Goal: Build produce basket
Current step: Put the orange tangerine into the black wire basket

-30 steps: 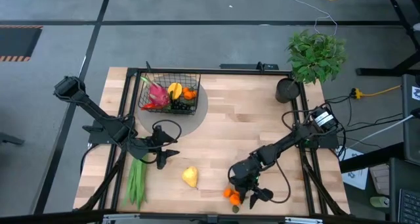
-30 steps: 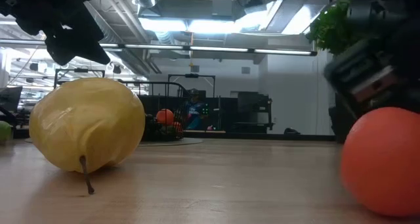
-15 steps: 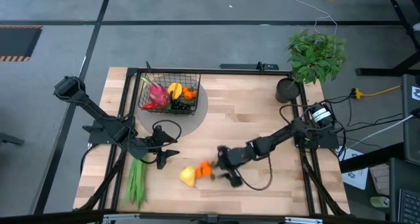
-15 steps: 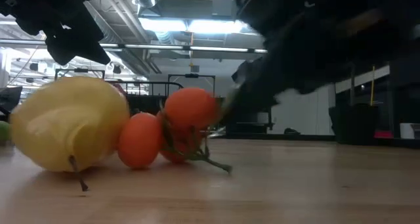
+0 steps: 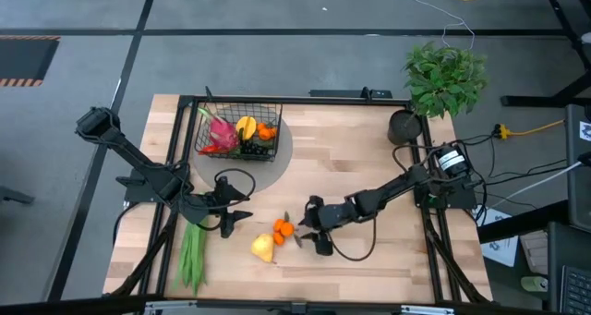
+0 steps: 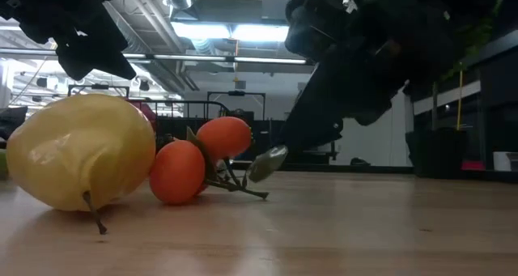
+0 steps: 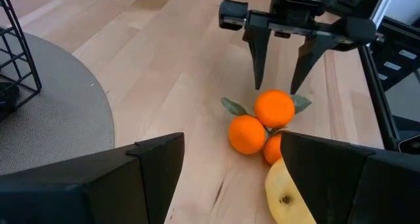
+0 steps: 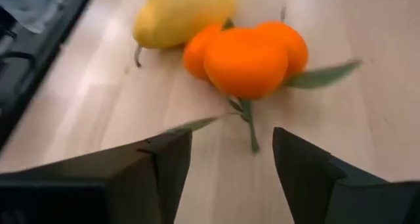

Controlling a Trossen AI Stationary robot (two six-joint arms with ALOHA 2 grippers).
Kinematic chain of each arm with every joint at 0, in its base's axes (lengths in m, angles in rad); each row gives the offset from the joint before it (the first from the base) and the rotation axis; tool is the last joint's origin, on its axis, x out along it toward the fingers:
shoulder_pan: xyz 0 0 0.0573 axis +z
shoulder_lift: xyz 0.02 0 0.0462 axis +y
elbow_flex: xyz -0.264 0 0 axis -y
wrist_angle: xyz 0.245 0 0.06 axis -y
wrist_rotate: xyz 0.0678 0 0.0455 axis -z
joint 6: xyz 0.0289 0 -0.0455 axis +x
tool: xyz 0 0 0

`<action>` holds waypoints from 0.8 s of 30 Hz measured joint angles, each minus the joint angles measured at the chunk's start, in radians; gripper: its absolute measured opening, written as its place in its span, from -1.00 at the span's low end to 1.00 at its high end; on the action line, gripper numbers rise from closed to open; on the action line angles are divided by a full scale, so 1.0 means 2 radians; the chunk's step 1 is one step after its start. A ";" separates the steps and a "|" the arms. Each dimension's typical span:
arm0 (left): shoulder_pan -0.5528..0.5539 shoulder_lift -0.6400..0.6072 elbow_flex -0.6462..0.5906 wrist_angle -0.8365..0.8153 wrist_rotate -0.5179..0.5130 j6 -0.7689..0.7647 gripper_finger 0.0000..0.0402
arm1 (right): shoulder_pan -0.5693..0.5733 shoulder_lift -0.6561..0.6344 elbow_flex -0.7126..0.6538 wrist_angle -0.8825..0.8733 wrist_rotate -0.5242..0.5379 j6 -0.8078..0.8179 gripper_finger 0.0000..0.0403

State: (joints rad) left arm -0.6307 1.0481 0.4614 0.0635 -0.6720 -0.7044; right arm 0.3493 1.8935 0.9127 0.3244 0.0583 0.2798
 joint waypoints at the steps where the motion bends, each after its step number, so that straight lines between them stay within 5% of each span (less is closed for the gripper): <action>1: 0.000 0.000 0.000 0.000 0.000 0.000 0.21 | 0.002 0.000 0.000 -0.002 0.006 -0.003 -0.01; 8: 0.000 0.000 0.000 0.000 0.000 0.000 0.21 | 0.011 0.001 0.000 0.011 0.054 -0.016 -0.01; 24: 0.000 0.000 0.000 -0.002 0.000 0.000 0.21 | 0.011 0.099 0.074 0.020 0.060 -0.028 -0.01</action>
State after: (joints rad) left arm -0.6307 1.0481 0.4614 0.0605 -0.6724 -0.7040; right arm 0.3709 2.0907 1.0615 0.3635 0.1785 0.2241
